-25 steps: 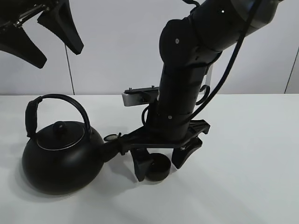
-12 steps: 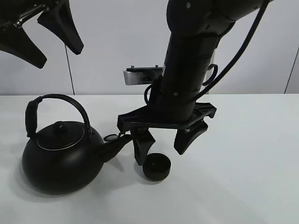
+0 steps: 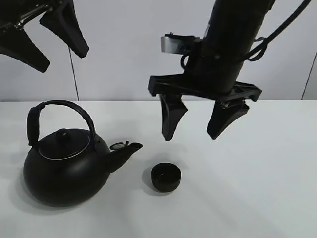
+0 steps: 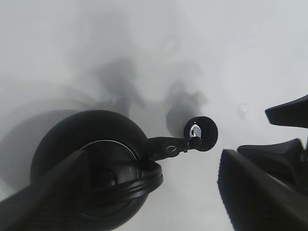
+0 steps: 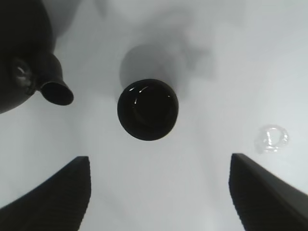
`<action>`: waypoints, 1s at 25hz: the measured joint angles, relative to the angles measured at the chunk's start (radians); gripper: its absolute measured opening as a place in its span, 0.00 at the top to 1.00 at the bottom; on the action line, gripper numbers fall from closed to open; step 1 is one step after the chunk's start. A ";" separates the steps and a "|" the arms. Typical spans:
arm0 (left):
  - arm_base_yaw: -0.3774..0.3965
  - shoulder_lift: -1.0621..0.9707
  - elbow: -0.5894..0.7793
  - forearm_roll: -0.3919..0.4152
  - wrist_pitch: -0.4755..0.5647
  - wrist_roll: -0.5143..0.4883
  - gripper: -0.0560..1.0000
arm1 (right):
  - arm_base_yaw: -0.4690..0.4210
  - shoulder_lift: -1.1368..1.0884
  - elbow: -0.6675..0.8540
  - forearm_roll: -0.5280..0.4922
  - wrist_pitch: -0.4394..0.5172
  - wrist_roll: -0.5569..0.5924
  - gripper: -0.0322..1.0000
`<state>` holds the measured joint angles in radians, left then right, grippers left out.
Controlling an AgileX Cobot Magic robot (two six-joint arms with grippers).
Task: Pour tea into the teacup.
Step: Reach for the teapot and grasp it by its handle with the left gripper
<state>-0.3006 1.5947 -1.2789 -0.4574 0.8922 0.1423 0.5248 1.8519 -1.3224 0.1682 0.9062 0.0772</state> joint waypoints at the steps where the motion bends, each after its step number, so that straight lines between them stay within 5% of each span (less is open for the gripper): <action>1: 0.000 0.000 0.000 0.000 -0.001 0.000 0.44 | -0.015 -0.016 0.000 0.000 0.010 0.000 0.44; 25: 0.000 0.000 0.000 0.000 -0.001 0.000 0.44 | -0.257 -0.257 0.053 0.003 0.179 -0.064 0.44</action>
<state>-0.3006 1.5947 -1.2789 -0.4574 0.8911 0.1423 0.2677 1.5947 -1.2699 0.1715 1.0849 0.0137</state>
